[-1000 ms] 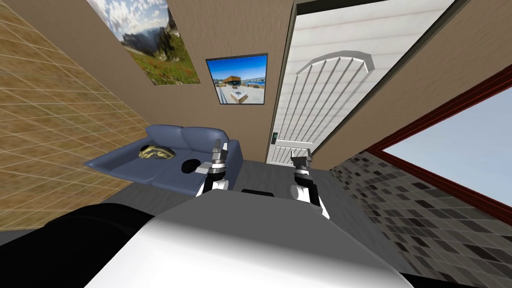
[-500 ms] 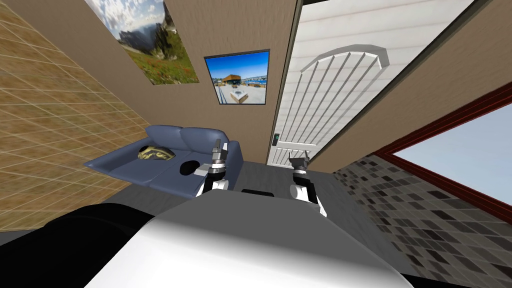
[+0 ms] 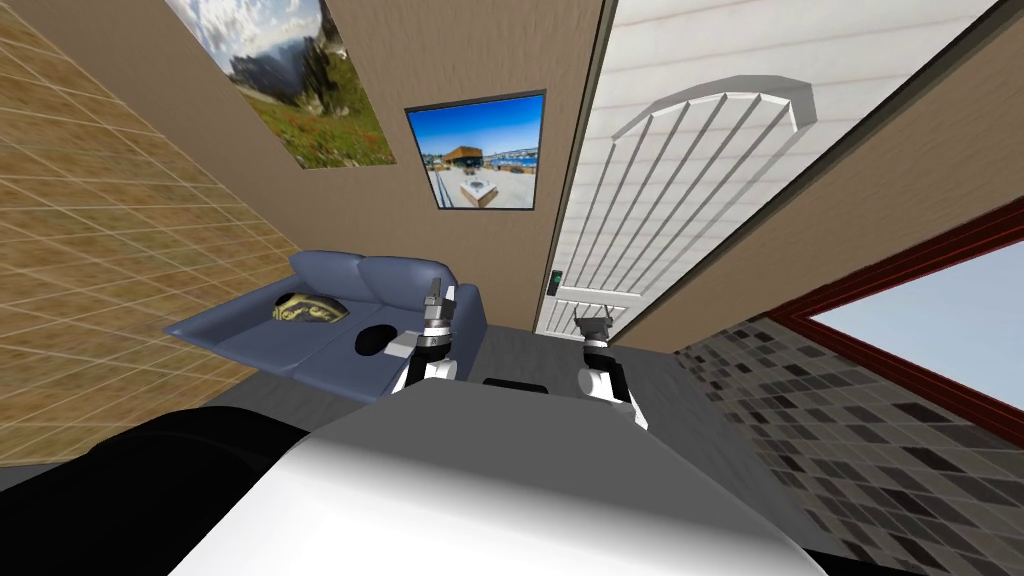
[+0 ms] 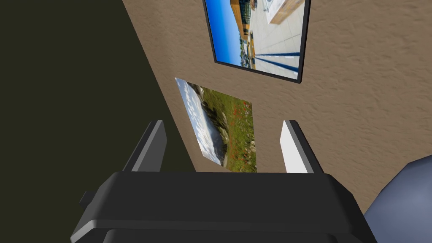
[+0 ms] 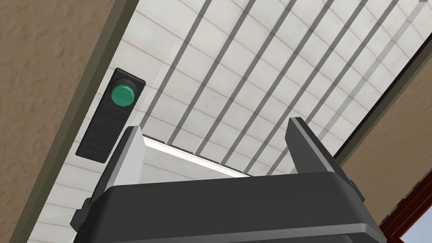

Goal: Pull the door open

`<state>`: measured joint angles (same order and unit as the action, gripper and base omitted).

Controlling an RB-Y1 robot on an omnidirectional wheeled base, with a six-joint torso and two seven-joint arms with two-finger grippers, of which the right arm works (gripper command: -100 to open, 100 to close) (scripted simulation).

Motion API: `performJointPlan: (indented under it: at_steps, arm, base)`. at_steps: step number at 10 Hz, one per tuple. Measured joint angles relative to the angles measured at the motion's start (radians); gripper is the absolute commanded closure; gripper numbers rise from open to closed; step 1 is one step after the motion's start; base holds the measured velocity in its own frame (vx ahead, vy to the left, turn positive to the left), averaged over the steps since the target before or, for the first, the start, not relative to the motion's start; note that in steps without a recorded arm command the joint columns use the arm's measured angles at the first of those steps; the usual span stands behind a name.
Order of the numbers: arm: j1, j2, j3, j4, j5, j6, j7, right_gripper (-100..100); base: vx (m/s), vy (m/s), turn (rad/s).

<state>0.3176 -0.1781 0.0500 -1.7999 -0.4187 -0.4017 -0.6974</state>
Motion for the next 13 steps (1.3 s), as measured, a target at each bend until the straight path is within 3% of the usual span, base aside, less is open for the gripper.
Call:
performJointPlan:
  at_steps: [13]
  arm:
    - [-0.072,-0.041,0.024,0.192,-0.118,0.036,-0.281,-100]
  base:
    - [0.096,0.005,0.024]
